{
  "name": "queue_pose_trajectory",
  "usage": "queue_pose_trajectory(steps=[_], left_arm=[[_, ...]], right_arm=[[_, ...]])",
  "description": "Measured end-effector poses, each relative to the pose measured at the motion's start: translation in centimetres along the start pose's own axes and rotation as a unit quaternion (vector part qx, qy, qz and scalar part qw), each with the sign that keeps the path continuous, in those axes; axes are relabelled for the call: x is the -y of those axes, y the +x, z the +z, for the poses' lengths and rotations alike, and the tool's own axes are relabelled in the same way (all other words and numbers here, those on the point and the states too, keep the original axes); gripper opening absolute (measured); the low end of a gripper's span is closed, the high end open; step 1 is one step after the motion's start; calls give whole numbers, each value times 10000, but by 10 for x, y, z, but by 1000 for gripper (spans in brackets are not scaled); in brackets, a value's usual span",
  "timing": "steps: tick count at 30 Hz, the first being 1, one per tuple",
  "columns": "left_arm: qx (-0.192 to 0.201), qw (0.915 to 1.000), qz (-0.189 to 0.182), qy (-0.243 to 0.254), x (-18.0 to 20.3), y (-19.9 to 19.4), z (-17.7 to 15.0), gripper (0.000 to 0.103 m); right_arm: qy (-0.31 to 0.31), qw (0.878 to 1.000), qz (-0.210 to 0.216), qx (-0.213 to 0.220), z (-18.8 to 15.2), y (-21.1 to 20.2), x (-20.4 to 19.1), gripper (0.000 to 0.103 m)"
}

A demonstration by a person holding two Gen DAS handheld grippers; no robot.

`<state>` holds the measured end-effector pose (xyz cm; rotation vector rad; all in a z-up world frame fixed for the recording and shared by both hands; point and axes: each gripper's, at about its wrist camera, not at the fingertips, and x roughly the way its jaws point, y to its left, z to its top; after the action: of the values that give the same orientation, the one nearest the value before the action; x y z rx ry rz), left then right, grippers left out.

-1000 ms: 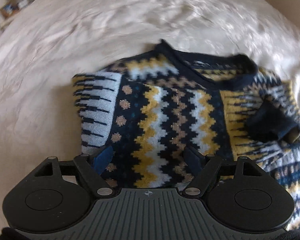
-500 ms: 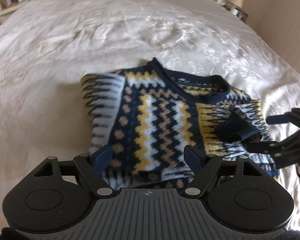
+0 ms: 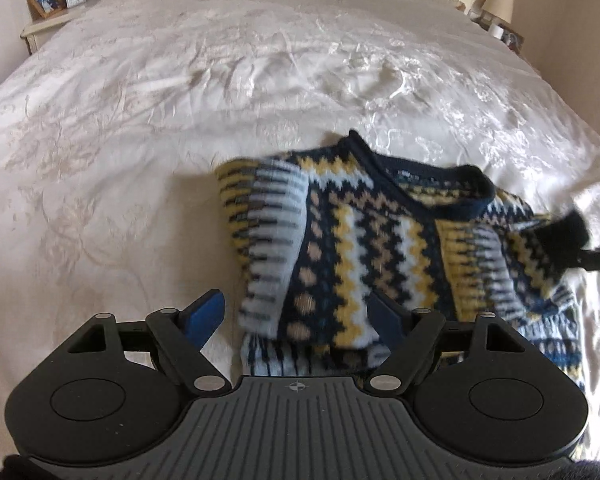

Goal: Fold small clothes

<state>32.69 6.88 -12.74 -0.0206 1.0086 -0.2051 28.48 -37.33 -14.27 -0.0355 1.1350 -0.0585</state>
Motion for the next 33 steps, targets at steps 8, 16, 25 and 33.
queue_pose_trajectory(steps=[8,16,25,33], left_arm=[[126,9994,125,284,12,15,24,78],[-465,9921,1029,-551,-28,58,10,95],[307,9929,573,-1000,-45,20,11,99],[-209,9915,1220,-405,-44,69,35,100]], right_arm=[[162,9990,372,159,5,-4,0,103],[-493,9969,351,-494,-5,30,-32,103],[-263,9959,444,-738,-14,48,-20,103],[-246,9957,452,-770,-14,48,-20,103]])
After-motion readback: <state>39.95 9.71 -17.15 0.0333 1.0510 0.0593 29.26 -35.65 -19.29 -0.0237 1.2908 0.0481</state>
